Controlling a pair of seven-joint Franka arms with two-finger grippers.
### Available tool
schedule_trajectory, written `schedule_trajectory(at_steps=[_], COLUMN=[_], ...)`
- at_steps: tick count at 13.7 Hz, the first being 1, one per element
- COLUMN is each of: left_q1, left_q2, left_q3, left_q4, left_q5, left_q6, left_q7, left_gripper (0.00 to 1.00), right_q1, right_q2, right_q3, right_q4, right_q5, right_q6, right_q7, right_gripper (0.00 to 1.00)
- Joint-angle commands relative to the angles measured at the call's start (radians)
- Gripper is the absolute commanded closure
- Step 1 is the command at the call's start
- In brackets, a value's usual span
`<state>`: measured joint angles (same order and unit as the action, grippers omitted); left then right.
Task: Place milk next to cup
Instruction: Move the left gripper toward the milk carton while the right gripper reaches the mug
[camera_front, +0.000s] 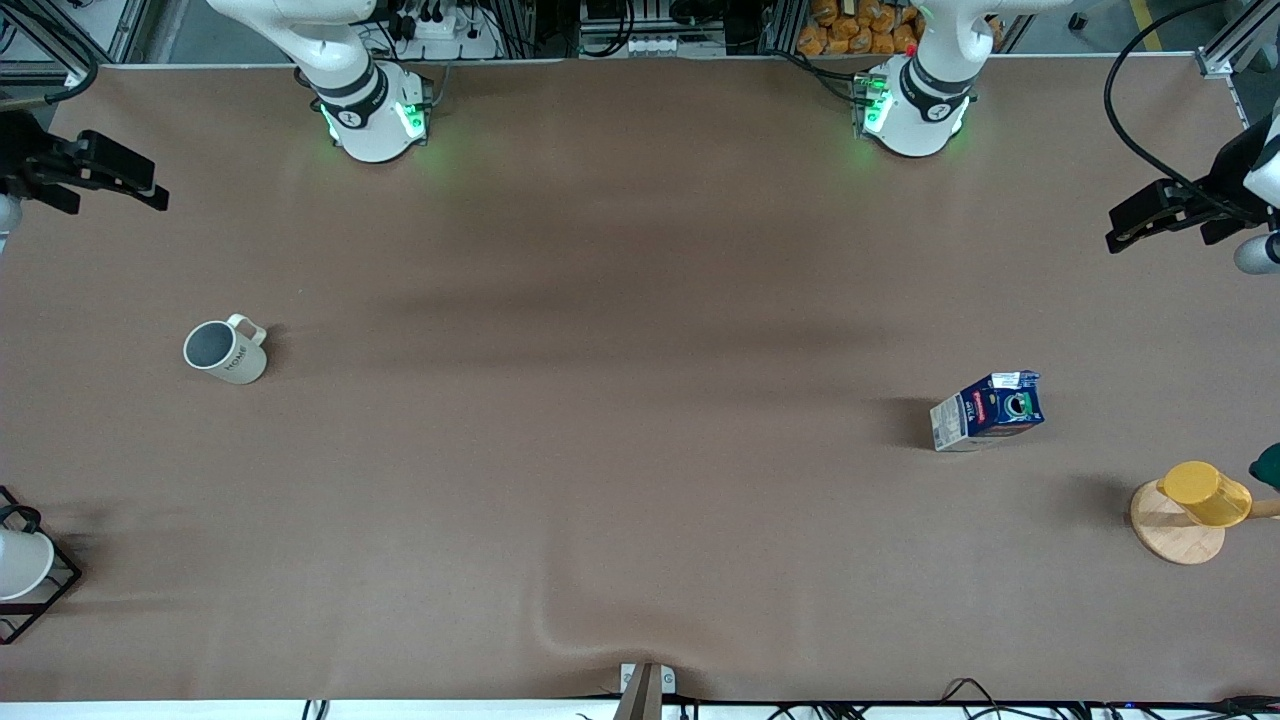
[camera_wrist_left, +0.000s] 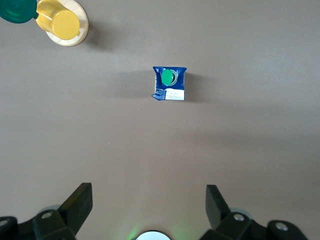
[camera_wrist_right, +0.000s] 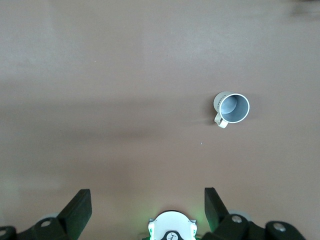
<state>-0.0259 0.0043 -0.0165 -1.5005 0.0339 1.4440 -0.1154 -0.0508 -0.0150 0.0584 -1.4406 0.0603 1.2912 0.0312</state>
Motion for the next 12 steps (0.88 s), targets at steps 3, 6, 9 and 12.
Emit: schedule_trajectory(at_steps=[3, 6, 9, 12], left_q1=[0.011, 0.015, 0.033, 0.058], left_q2=[0.020, 0.049, 0.091, 0.167], left_q3=[0.000, 0.001, 0.003, 0.000], left_q4=[0.026, 0.026, -0.015, -0.033], left_q5=[-0.025, -0.017, -0.026, -0.046], left_q6=[-0.016, 0.011, 0.134, 0.222], left_q7=[0.010, 0.048, 0.062, 0.063], left_gripper=[0.00, 0.00, 0.00, 0.00], right_q1=[0.026, 0.026, 0.023, 0.020], right_q2=[0.010, 0.010, 0.001, -0.002], right_q3=[0.003, 0.003, 0.001, -0.005], right_q4=[0.016, 0.014, -0.030, -0.040], right_q5=[-0.016, -0.016, -0.034, -0.036], right_q6=[0.011, 0.031, 0.115, 0.112], right_q7=[0.053, 0.064, 0.064, 0.049], right_gripper=[0.00, 0.00, 0.00, 0.00])
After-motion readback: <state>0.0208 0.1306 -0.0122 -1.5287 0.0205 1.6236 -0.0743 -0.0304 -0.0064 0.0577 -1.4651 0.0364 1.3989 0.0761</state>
